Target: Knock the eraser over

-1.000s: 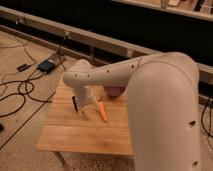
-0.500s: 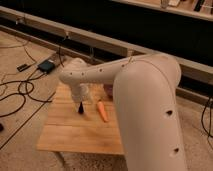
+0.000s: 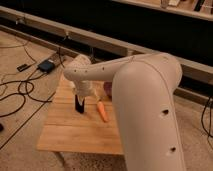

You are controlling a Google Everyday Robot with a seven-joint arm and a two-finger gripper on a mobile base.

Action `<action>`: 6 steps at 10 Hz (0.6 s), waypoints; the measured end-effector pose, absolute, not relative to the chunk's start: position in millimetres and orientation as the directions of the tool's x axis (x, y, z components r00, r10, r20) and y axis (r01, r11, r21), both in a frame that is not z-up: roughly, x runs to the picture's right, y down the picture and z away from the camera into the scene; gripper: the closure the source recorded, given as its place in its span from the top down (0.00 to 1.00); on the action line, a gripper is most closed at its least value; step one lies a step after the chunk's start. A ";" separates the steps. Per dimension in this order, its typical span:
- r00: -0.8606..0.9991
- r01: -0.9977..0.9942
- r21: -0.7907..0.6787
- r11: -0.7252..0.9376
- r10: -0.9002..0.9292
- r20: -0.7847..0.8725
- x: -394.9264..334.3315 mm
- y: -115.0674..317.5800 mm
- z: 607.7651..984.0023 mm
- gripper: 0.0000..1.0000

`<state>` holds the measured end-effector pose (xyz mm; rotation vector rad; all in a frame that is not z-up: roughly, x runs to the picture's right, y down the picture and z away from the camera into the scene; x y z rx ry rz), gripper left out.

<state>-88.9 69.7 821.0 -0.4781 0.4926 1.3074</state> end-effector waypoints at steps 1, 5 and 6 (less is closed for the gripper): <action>0.165 -0.984 -0.037 0.177 0.796 -0.582 -84.8 65.9 822.6 0.65; 0.140 -0.989 -0.043 0.139 0.824 -0.549 -83.4 53.6 815.0 0.65; 0.142 -0.989 -0.043 0.143 0.823 -0.550 -82.6 54.9 816.0 0.65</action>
